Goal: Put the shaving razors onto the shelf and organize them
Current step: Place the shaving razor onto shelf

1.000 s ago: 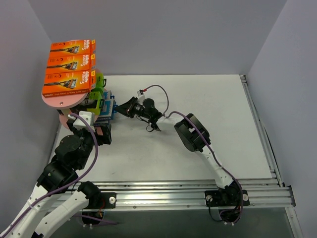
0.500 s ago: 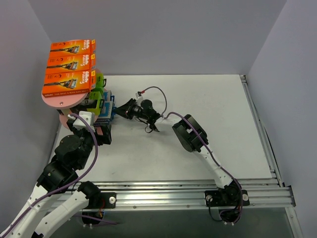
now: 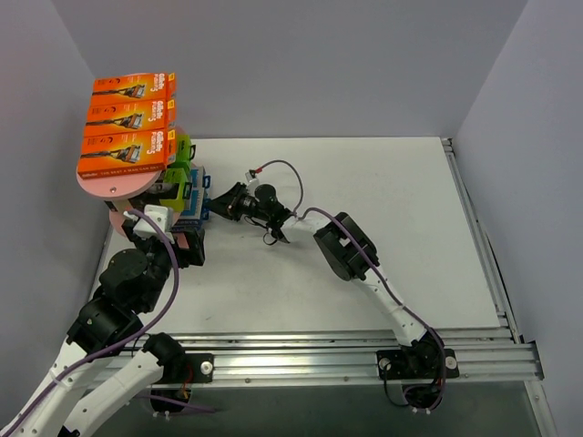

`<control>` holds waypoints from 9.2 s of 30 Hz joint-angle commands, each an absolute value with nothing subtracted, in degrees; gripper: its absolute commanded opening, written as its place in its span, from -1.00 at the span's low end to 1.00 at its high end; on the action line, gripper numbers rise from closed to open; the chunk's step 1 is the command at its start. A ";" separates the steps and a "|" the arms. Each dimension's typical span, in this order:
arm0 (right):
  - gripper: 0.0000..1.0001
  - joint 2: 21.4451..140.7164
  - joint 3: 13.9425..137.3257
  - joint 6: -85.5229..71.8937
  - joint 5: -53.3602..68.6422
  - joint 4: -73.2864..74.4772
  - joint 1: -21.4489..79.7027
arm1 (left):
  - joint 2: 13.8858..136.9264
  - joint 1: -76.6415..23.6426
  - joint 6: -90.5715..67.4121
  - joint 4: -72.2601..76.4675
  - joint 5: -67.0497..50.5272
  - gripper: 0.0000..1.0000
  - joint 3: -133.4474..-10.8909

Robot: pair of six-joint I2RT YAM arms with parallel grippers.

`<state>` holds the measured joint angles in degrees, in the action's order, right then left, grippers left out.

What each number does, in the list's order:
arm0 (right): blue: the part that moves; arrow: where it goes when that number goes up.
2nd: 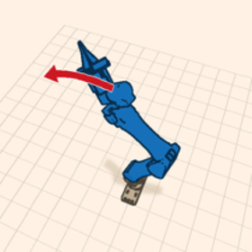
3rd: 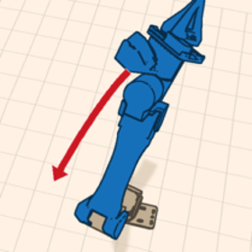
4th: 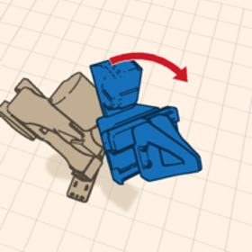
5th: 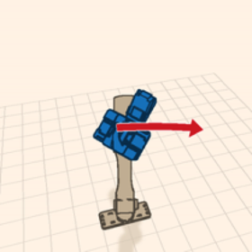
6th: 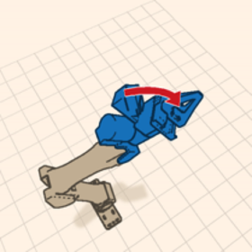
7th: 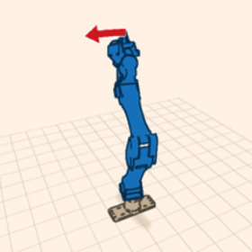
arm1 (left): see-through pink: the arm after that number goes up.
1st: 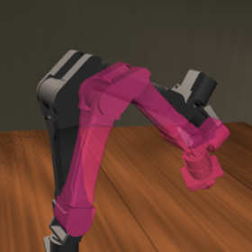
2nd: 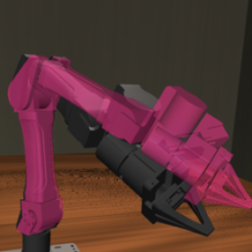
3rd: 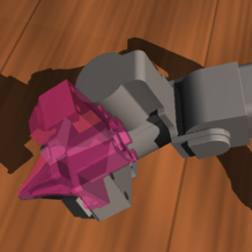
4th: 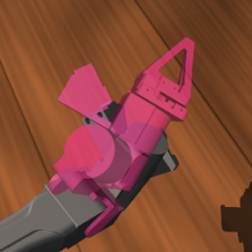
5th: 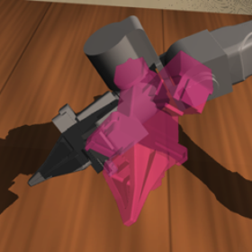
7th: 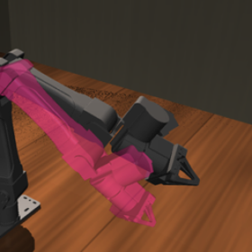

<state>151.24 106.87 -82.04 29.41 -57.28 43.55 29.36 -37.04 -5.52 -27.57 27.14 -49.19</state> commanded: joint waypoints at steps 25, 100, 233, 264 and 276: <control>-0.78 153.10 112.85 -81.30 30.67 -57.48 44.21 | 28.65 -37.18 -5.89 -25.14 26.63 0.91 -49.83; -0.25 145.28 101.95 -80.07 33.13 -63.64 41.57 | 30.15 -36.74 -5.27 -25.14 27.25 0.91 -49.83; -0.35 145.19 102.65 -79.28 33.93 -63.63 40.25 | 29.27 -36.56 -5.45 -25.40 27.16 0.91 -49.83; -0.36 152.14 115.49 -78.93 33.84 -57.30 42.10 | 28.56 -36.65 -5.71 -25.31 26.81 0.91 -49.83; -0.35 152.84 115.84 -78.93 33.66 -56.95 42.27 | 28.30 -36.65 -5.71 -25.40 26.72 0.91 -49.83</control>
<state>152.81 112.84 -79.57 32.86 -54.96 41.74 28.97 -36.99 -5.48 -27.57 26.98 -49.19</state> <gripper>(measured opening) 0.322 0.956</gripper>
